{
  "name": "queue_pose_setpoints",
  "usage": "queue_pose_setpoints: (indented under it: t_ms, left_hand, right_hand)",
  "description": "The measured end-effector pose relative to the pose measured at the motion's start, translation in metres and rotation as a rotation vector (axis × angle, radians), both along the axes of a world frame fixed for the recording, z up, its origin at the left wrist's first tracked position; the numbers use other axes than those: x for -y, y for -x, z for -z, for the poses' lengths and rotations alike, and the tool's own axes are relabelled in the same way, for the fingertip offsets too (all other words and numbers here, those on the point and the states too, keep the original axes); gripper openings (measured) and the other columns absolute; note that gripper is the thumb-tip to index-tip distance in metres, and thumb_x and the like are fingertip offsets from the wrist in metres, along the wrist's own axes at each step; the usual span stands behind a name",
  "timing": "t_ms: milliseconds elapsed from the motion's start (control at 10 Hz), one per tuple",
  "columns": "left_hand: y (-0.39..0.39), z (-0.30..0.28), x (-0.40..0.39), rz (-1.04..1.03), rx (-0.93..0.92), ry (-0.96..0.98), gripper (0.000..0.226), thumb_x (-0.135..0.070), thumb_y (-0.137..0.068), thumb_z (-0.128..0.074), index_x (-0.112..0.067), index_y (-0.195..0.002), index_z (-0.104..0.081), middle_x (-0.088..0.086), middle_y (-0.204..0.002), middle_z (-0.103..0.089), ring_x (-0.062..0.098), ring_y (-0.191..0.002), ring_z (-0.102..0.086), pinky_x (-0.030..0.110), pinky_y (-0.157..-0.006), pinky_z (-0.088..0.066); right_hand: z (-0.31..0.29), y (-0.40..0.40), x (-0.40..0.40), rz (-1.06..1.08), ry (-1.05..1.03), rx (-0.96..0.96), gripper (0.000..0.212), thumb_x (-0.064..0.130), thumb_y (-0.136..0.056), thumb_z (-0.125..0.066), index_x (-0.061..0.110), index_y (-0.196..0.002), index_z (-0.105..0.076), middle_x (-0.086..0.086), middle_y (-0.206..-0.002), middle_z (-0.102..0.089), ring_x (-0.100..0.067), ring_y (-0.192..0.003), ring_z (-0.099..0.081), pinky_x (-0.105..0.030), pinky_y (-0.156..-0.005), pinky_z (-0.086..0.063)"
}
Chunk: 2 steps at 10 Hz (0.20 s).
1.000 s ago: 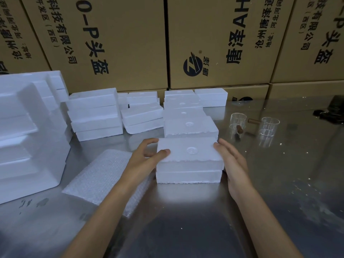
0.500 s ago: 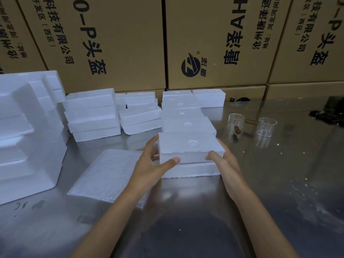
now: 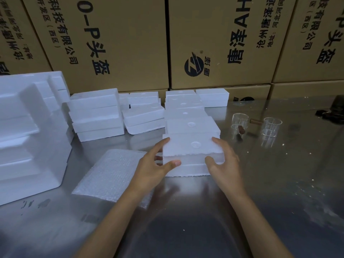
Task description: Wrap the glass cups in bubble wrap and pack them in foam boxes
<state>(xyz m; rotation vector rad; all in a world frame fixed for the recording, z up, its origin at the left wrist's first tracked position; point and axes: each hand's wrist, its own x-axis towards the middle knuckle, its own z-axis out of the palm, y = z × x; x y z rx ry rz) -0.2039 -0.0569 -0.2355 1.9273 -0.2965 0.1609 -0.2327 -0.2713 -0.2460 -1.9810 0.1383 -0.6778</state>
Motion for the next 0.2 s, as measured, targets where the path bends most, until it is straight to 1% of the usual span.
queue_pose_setpoints:
  t_ms: [100,200]
  left_hand:
    - [0.0007,0.0019,0.0016,-0.002,0.007,-0.006,0.072,-0.060,-0.067,-0.076,-0.064,-0.130,-0.043,-0.034,-0.114,-0.055,-0.018,-0.095,-0.056,0.002,-0.069,-0.046]
    - [0.0040,-0.0007,0.0018,0.011,0.030,-0.037,0.077,-0.062,-0.069,-0.074,-0.062,-0.137,-0.037,-0.032,-0.126,-0.050,-0.003,-0.113,-0.055,0.008,-0.079,-0.048]
  right_hand:
    - [-0.0006,0.0023,-0.0051,0.002,-0.002,-0.020,0.057,0.018,-0.085,-0.063,0.041,-0.136,-0.051,0.022,-0.127,-0.048,-0.002,-0.121,-0.037,-0.041,-0.110,-0.039]
    - [-0.0057,0.0070,-0.0077,0.034,-0.010,0.002,0.060,0.012,-0.086,-0.063,0.037,-0.140,-0.052,0.014,-0.144,-0.046,-0.009,-0.135,-0.034,-0.042,-0.115,-0.034]
